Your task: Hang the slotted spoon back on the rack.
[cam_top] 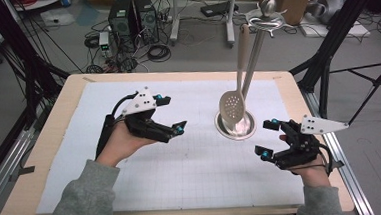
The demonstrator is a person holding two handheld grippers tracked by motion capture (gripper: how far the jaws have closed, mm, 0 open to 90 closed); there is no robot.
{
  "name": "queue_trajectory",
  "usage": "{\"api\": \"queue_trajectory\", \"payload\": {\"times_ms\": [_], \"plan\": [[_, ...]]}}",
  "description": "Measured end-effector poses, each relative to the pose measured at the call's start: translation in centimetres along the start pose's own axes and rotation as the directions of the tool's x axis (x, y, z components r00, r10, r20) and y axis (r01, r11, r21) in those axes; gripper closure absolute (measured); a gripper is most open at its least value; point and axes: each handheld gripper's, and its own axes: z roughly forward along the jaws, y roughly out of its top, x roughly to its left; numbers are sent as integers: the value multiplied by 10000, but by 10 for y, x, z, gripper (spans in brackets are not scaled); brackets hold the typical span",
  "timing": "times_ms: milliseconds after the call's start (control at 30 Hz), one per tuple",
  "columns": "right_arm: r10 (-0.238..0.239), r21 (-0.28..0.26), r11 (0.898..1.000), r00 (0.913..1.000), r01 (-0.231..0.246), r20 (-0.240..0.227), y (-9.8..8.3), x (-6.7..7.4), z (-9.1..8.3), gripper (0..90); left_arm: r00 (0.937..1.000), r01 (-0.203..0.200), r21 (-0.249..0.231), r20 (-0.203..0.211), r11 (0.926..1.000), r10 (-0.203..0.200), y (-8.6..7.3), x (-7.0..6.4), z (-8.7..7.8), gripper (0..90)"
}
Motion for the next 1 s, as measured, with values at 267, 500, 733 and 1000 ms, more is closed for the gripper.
{"api": "queue_trajectory", "payload": {"times_ms": [267, 500, 733, 1000], "plan": [[-29, 58, 10000, 10000, 29, 53, 1, 1, 1, 60, 9989, 225, -570, -406, 9981, -249, -12, 6, -29, 101], [-58, 46, 10000, 9999, 57, 98, 1, 1, 3, 60, 9975, 478, -770, -475, 9959, -516, -24, 13, -47, 80], [-83, 103, 9999, 9999, 82, 122, 1, 1, 5, 60, 9958, 608, -977, -622, 9934, -671, -32, 19, -63, 78], [-102, 102, 9999, 9998, 100, 156, 1, 0, 7, 60, 9920, 444, -1107, -1126, 9929, -569, -40, 21, -82, 68]]}}
